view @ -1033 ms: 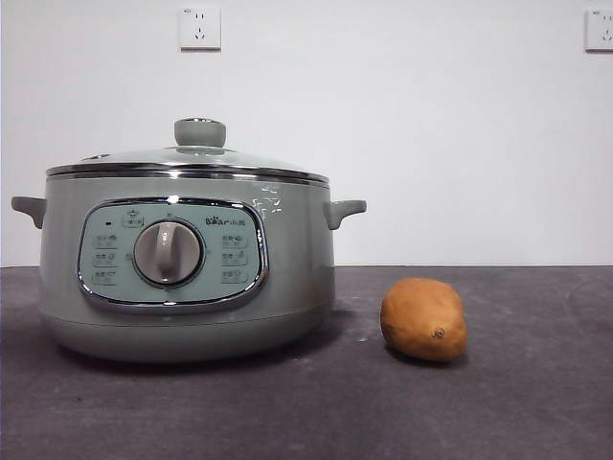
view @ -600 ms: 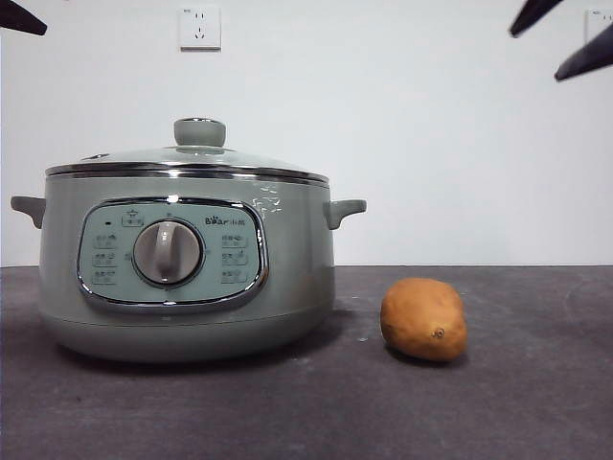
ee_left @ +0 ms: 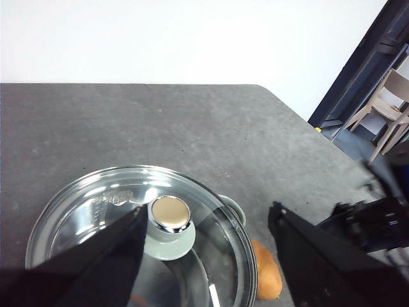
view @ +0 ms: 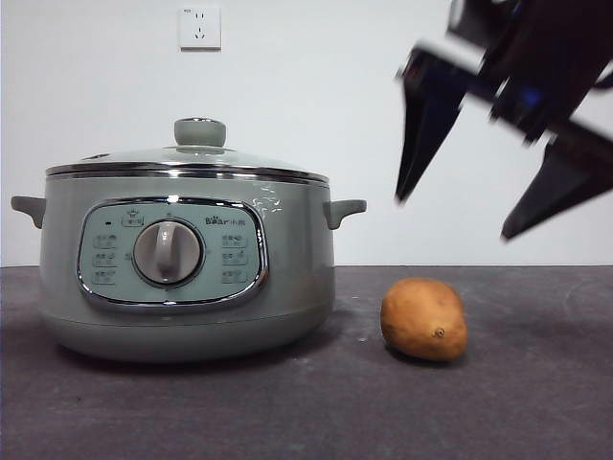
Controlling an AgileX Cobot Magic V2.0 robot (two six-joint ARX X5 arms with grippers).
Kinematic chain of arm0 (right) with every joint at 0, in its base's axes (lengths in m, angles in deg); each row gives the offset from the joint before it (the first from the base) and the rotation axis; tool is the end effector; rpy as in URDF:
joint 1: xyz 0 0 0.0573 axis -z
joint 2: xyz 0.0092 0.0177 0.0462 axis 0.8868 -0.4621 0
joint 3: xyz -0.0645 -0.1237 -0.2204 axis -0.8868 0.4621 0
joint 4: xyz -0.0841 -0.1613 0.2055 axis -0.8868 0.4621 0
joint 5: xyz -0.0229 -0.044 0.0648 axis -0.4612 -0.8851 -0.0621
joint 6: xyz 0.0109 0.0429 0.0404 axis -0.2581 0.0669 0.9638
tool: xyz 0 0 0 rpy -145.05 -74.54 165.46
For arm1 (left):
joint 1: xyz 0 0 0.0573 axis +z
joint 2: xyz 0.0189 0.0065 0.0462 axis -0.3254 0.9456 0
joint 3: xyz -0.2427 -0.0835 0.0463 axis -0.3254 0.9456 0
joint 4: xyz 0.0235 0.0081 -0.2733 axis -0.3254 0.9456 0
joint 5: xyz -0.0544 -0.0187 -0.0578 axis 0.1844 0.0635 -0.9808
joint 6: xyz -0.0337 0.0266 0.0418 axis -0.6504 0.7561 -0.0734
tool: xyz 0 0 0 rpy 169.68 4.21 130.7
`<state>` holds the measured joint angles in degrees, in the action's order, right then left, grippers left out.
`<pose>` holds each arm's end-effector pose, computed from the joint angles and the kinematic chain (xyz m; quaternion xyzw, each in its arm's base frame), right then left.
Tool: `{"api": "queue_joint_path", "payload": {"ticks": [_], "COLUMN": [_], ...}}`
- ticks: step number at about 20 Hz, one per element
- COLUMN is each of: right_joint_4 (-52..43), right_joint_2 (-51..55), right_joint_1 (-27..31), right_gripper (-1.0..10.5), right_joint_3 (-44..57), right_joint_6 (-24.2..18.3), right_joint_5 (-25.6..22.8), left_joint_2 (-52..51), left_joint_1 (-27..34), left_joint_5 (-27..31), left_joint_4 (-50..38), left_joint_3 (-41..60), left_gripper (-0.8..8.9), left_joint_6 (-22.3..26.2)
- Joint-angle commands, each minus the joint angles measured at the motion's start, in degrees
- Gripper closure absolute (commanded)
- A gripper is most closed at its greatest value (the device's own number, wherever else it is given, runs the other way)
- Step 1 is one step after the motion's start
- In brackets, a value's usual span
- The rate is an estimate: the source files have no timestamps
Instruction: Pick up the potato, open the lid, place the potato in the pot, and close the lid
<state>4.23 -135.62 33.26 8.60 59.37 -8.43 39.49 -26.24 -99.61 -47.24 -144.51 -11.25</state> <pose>0.2547 0.1477 0.2111 0.0413 0.4888 0.2000 0.8482 0.2014 -0.0462 0.3686 -0.1207 0.1715 -0.3148 0.9257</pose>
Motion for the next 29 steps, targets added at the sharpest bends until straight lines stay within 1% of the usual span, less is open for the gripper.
{"api": "queue_joint_path", "payload": {"ticks": [1, 3, 7, 8, 9, 11, 13, 17, 19, 22, 24, 27, 29], "right_joint_4": [-2.7, -5.4, -8.3, -8.4, -8.5, -8.5, -8.5, -5.9, -2.6, 2.3, 4.9, 6.7, 7.9], "right_joint_2": [-4.6, -8.5, -14.7, -15.8, -16.2, -16.4, -16.4, -13.7, -9.8, -1.9, 4.0, 10.7, 14.1], "right_joint_1": [-1.1, -1.7, -1.7, -1.7, -1.7, -1.7, -1.7, -1.7, -1.6, -1.0, -0.5, 0.0, 0.1], "right_gripper": [4.1, 4.1, 4.2, 4.4, 5.3, 8.2, 9.7, 9.6, 9.6, 9.6, 9.6, 9.6, 9.6], "right_joint_3": [-0.2, -0.2, -1.6, -1.9, -2.1, -2.1, -2.1, -2.1, -2.1, -2.1, -2.1, -2.1, -2.1], "right_joint_6": [2.2, 3.0, 3.8, 3.8, 3.8, 3.8, 3.0, 2.1, -0.3, -1.5, -2.5, -2.5, -2.5], "right_joint_5": [-1.7, -2.8, -2.7, -2.6, -2.6, -2.6, -2.6, -2.5, -2.5, -2.6, -2.7, -2.8, -5.4], "left_joint_2": [0.0, 0.0, 0.0, 0.0, 0.0, 0.0, 0.0, 0.2, 0.9, 3.6, 6.7, 11.4, 15.0], "left_joint_1": [-0.5, -0.7, -0.7, -0.7, -0.7, -0.7, -0.7, -0.7, -0.7, -1.0, -2.8, -6.6, -10.1], "left_joint_5": [0.2, 0.2, 0.2, 0.2, 0.2, 0.2, 0.2, 1.4, 2.0, 3.5, 5.2, 10.1, 13.1], "left_joint_4": [-0.3, -0.2, 0.4, 0.7, 0.9, 1.3, 1.4, 2.2, 2.6, 2.1, 0.2, -3.4, -5.2], "left_joint_3": [-0.1, -0.1, -0.1, -0.1, -0.1, -0.1, -0.1, -0.1, -0.1, -0.1, -0.1, -0.2, -0.9], "left_gripper": [4.98, 4.98, 4.98, 4.99, 4.98, 4.98, 4.98, 4.98, 4.98, 4.98, 4.98, 4.98, 4.98], "left_joint_6": [0.3, 0.3, 0.3, 0.3, 0.4, 0.5, 0.5, 0.7, 1.0, 2.4, 2.7, 4.3, 5.3]}}
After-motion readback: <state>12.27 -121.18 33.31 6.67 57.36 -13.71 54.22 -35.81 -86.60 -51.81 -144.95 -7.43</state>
